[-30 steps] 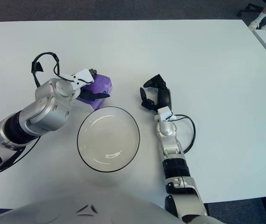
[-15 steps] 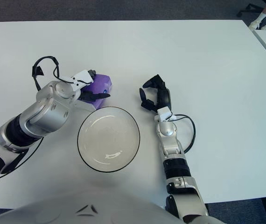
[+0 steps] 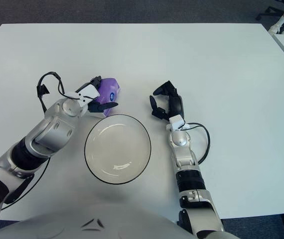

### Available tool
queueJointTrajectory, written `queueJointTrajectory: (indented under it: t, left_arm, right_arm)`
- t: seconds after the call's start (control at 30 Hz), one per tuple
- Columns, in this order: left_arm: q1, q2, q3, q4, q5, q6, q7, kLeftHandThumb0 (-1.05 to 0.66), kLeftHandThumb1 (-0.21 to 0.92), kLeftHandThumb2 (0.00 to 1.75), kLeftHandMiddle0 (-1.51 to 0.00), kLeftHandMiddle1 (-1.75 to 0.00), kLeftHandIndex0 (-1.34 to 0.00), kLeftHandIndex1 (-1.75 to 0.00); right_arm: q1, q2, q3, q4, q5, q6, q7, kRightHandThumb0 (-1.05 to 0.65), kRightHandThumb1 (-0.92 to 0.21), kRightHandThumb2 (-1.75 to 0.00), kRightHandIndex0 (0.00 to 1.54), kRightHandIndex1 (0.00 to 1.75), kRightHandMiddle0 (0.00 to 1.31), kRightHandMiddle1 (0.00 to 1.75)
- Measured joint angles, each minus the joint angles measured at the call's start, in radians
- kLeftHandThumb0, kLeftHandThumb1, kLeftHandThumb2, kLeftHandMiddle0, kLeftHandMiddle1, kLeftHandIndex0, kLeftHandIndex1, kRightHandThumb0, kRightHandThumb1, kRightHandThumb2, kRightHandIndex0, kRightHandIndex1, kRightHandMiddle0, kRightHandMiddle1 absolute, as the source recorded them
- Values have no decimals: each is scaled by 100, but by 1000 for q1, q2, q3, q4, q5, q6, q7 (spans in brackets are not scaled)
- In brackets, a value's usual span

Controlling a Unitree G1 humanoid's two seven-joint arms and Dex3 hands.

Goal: Put the tissue paper into the plate.

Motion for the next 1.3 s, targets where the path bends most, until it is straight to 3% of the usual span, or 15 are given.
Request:
queueJointTrajectory:
  t: [0.43, 0.8, 1.3]
  left_arm:
    - [106, -22, 34, 77, 56, -166, 89, -84, 47, 64, 0, 0, 0, 0]
    - [175, -63, 88, 176, 106, -301, 155, -87, 45, 67, 0, 0, 0, 0]
    - [174, -91, 102, 260, 175, -373, 176, -91, 51, 63, 0, 0, 0, 0]
  right_arm:
    - [12, -6, -5, -13, 0, -1, 5, -39, -62, -94, 59, 150, 38, 175]
    - [28, -14, -12, -24, 3, -2, 12, -39, -62, -94, 58, 151, 38, 175]
    - [30, -15, -15, -26, 11, -5, 23, -40, -57, -100, 60, 157, 41, 175]
